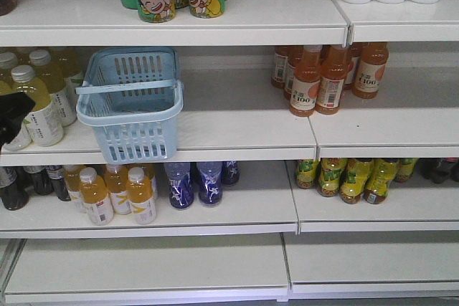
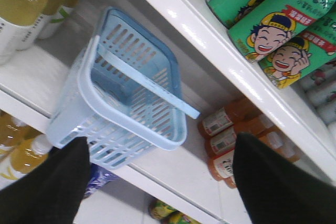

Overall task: Place coke in basket with both arms
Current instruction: 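Reach the left gripper to the basket handle and grasp it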

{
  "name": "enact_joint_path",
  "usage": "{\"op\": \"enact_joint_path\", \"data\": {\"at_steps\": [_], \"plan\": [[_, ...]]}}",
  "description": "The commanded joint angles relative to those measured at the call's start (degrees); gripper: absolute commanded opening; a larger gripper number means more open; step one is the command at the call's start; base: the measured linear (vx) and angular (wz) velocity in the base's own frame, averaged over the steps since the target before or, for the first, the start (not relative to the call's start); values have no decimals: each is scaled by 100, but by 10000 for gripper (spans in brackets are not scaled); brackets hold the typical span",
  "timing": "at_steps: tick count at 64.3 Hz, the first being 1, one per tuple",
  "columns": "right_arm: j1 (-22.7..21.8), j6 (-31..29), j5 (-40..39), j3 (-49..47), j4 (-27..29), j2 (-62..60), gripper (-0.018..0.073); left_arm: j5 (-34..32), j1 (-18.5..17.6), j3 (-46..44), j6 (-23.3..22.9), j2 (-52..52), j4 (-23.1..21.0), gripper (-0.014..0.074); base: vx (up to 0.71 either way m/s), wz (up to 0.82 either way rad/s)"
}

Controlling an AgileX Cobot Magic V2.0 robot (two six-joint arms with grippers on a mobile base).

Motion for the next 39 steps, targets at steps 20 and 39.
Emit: {"op": "enact_joint_path", "data": {"at_steps": [20, 39], "plan": [[-30, -15, -410, 46, -54, -73, -10, -813, -613, -1540, -1736, 1606, -50, 533, 0, 0], [-30, -15, -410, 46, -54, -73, -10, -1654, -633, -1802, -3548, 2685, 0, 533, 0, 0]]}}
